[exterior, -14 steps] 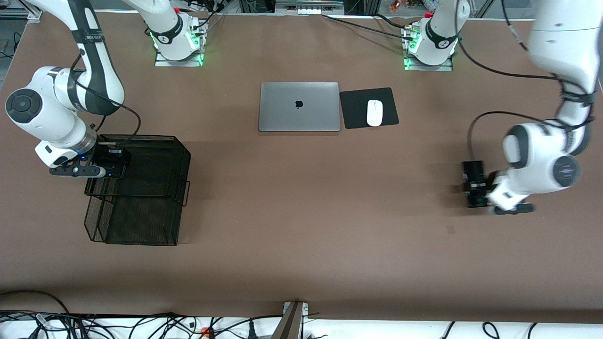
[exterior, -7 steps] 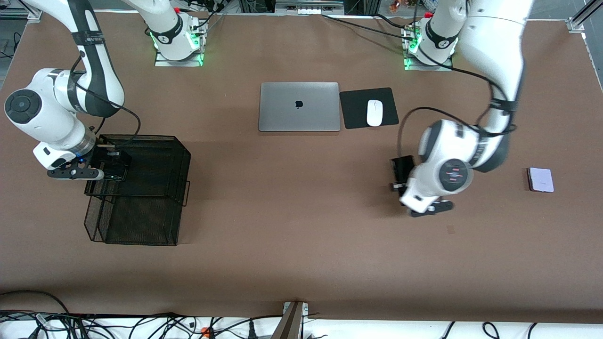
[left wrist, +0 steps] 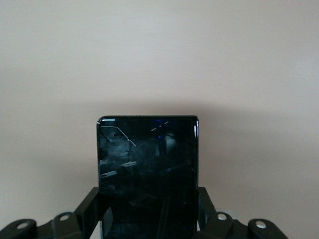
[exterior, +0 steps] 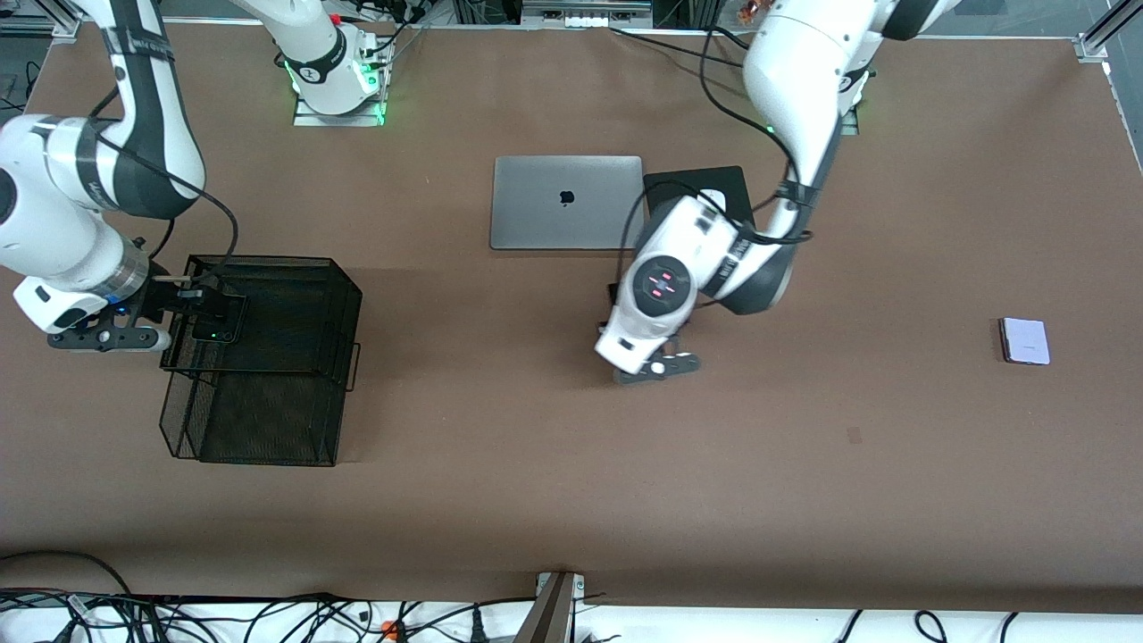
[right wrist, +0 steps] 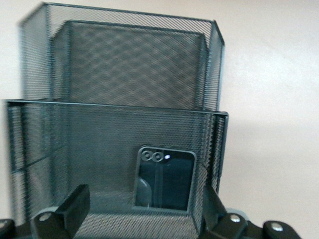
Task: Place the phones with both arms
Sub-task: 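Carry the black phone to the table middle and set it down with the left gripper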
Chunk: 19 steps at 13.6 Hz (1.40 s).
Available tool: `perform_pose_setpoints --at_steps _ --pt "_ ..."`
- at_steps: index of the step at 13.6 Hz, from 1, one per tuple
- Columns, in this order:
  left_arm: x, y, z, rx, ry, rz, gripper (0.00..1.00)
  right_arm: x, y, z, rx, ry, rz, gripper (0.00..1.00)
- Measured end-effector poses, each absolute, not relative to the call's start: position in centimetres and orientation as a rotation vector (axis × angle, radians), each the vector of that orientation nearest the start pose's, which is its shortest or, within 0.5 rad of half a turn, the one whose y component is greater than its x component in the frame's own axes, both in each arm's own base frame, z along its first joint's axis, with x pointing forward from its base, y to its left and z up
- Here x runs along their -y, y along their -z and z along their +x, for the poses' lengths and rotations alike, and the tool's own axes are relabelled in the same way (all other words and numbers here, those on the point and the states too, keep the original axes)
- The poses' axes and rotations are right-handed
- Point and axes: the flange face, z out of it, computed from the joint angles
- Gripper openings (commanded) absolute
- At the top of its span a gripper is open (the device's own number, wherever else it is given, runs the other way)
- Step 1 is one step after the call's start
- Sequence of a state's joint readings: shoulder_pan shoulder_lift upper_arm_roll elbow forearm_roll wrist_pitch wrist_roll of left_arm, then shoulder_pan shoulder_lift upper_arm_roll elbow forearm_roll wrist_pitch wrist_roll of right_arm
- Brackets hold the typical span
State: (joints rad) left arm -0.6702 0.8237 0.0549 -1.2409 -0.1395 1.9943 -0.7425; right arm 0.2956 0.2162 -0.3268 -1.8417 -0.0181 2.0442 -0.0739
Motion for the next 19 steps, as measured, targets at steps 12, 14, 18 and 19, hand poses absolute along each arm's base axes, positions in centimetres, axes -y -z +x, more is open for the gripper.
perform_pose_setpoints --at_steps 12,14,18,19 --pt "57.5 -18.0 53.0 0.075 0.151 -3.275 0.69 -13.0 -42.6 61.2 0.172 -0.009 -3.163 1.0" --pt "57.7 -18.1 53.5 0.152 0.178 -3.274 1.0 -12.9 -42.6 61.2 0.168 -0.01 -3.164 1.0" --pt "58.0 -19.2 54.3 0.281 0.252 -3.268 1.0 -12.9 -42.6 61.2 0.168 -0.011 -3.164 1.0" --pt "57.9 -19.5 54.5 0.289 0.262 -3.269 1.0 -12.9 -42.6 61.2 0.168 -0.011 -3.164 1.0"
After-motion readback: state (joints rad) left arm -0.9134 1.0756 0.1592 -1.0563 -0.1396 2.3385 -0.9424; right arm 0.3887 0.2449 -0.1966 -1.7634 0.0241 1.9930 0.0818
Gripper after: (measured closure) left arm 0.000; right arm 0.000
